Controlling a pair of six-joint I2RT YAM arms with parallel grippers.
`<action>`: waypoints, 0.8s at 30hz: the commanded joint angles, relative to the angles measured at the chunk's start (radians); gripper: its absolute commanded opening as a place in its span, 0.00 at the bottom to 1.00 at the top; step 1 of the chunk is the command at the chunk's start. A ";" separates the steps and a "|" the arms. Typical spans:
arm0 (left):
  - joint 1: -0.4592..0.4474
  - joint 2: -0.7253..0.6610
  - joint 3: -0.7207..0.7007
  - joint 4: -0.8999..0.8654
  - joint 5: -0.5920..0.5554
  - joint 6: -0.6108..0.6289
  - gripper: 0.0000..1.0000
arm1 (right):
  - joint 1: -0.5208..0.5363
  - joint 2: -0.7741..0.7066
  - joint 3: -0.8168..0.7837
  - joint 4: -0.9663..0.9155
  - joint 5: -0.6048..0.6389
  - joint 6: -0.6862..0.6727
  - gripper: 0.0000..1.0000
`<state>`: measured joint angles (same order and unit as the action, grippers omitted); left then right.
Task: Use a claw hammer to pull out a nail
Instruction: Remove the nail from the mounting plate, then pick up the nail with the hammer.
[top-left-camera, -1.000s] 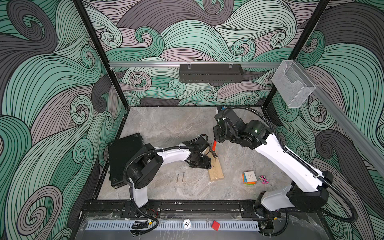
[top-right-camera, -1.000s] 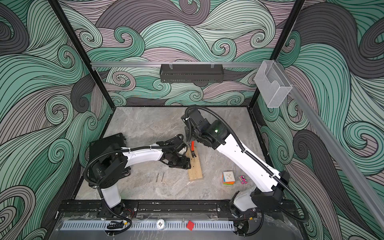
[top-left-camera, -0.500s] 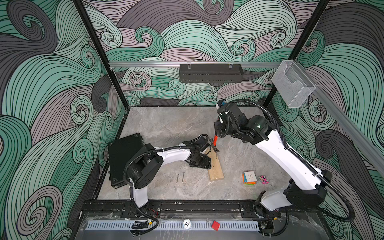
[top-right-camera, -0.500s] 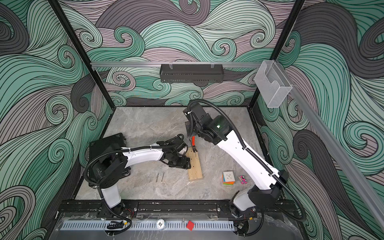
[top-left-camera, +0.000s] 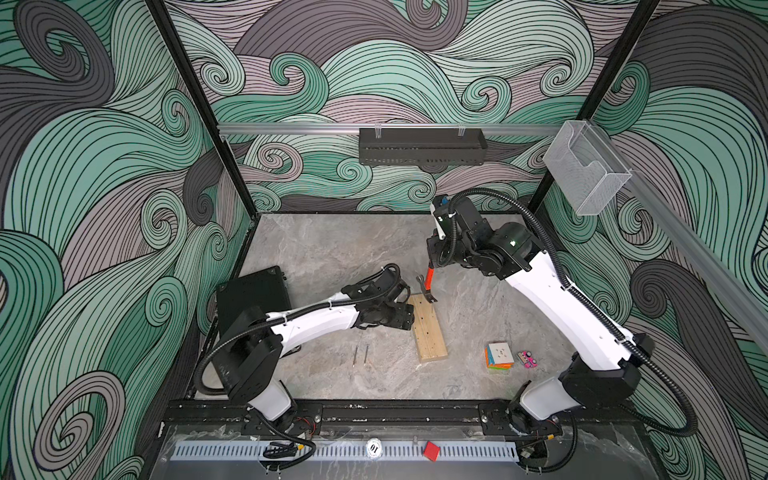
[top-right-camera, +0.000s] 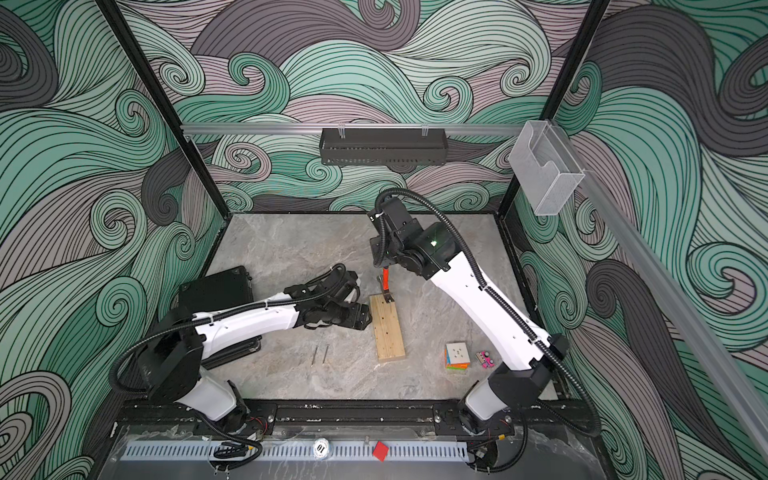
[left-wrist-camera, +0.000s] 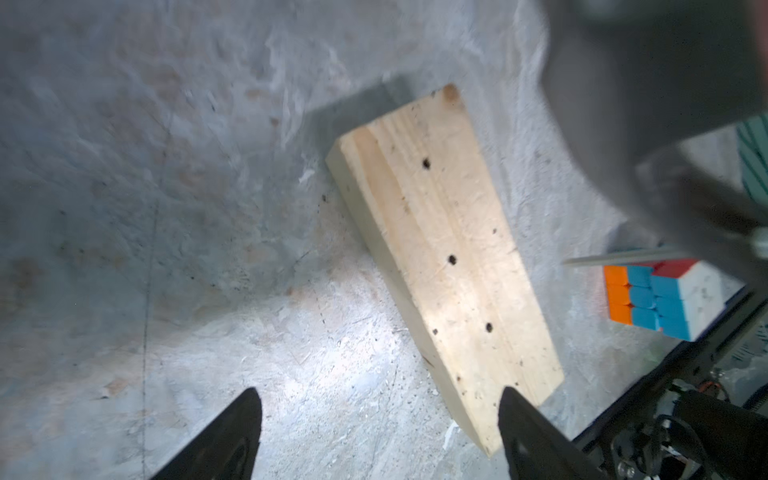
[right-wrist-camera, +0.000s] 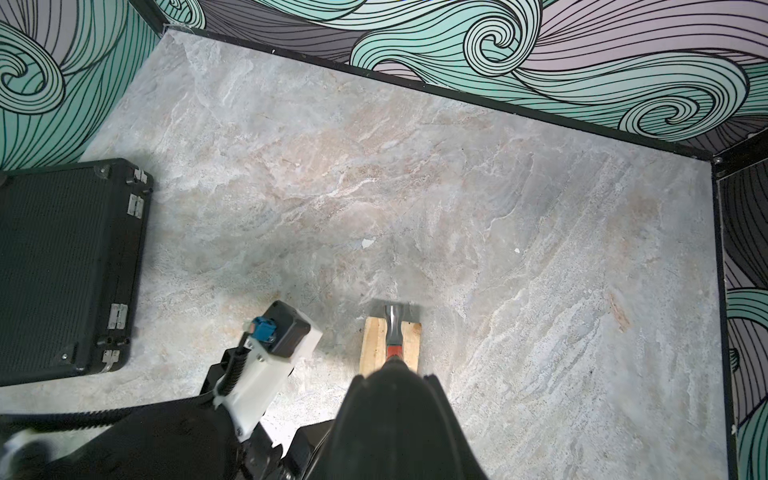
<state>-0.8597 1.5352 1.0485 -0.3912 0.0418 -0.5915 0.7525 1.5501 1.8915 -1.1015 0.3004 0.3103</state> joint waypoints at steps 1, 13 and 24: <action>0.004 -0.058 -0.017 0.070 -0.055 0.031 0.92 | -0.017 -0.002 0.056 0.030 -0.035 -0.010 0.06; 0.008 -0.081 -0.035 0.192 0.053 0.071 0.99 | -0.056 0.024 0.136 0.022 -0.126 -0.019 0.08; 0.007 -0.031 -0.043 0.351 0.117 0.101 0.95 | -0.083 0.033 0.189 0.000 -0.184 -0.009 0.08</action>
<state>-0.8566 1.4895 0.9977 -0.1078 0.1444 -0.5179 0.6735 1.5890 2.0342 -1.1366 0.1318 0.2955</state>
